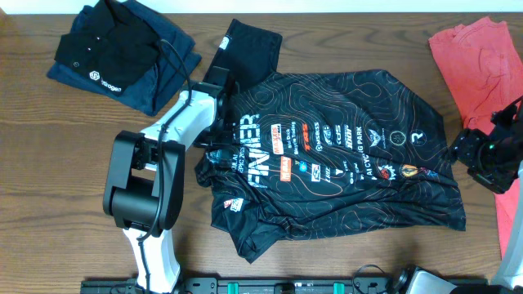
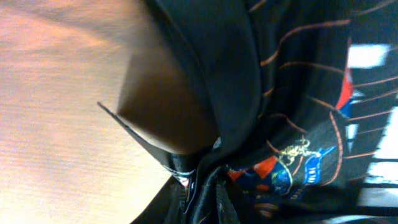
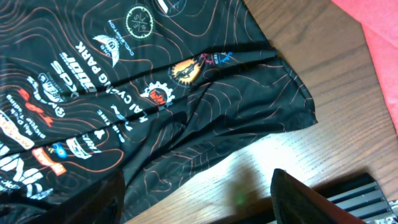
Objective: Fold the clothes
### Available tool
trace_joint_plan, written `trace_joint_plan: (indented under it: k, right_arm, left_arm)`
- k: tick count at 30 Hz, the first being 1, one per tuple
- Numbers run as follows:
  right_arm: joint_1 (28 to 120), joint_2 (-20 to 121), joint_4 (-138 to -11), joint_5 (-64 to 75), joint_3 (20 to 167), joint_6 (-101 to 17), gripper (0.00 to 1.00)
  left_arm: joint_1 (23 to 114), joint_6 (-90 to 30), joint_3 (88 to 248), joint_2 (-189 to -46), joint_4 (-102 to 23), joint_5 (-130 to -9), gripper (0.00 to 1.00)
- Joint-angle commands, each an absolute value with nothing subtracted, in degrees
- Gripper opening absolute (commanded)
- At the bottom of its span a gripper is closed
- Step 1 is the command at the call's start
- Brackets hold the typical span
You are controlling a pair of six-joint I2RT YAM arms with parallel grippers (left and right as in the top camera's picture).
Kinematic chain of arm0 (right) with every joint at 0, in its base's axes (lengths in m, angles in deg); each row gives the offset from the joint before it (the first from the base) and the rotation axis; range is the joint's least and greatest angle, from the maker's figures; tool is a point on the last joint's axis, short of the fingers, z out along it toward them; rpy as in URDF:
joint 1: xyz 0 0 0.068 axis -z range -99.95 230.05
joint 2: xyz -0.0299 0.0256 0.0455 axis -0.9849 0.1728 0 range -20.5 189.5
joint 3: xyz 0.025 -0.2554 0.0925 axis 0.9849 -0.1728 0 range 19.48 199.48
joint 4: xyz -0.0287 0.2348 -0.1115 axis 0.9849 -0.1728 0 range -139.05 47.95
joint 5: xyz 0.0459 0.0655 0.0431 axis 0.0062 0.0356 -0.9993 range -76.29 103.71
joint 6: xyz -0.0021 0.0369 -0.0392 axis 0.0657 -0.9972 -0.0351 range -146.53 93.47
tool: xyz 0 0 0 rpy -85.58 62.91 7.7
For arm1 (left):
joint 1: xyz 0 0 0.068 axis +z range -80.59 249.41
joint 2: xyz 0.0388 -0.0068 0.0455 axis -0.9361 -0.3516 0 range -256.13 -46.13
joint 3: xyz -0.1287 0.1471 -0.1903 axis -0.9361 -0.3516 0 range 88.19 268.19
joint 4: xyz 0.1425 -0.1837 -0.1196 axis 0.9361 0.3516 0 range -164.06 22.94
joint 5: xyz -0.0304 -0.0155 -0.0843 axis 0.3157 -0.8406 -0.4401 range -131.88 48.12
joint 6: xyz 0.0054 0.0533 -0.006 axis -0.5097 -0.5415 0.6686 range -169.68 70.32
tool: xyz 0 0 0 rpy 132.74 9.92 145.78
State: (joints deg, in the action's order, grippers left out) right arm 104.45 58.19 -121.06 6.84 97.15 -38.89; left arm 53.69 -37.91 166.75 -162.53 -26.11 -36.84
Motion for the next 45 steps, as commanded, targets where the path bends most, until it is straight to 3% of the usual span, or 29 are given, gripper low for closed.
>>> trace_joint_plan:
  k: [1, 4, 13, 18, 21, 23, 45]
  right_arm:
    - [104.0, 57.9, -120.1, 6.6, 94.3, -38.7, 0.73]
    - [104.0, 57.9, -118.1, 6.5, 91.3, -38.9, 0.73]
    - [104.0, 57.9, -112.5, 1.7, 84.1, -39.3, 0.73]
    - [104.0, 57.9, -112.4, 1.1, 84.1, -39.4, 0.73]
    - [104.0, 57.9, -112.3, -1.3, 84.1, -39.3, 0.73]
    - [104.0, 57.9, -112.4, -2.6, 84.1, -39.3, 0.73]
    - [99.4, 57.9, -112.1, -2.8, 84.1, -38.9, 0.73]
  left_arm:
    - [54.3, -37.8, 169.0, -163.0, -24.4, -28.9, 0.21]
    - [55.0, -37.8, 169.0, -162.5, -23.7, -28.1, 0.25]
    - [58.0, -31.2, 172.1, -154.4, -15.1, -26.8, 0.26]
    - [58.8, -29.9, 172.0, -147.0, -10.1, -37.1, 0.29]
    - [58.5, -30.8, 171.6, -145.2, -8.4, -45.9, 0.50]
    - [58.3, -31.9, 170.9, -145.5, -7.6, -48.7, 0.54]
    - [58.2, -31.5, 150.5, -149.0, -21.7, -54.3, 0.47]
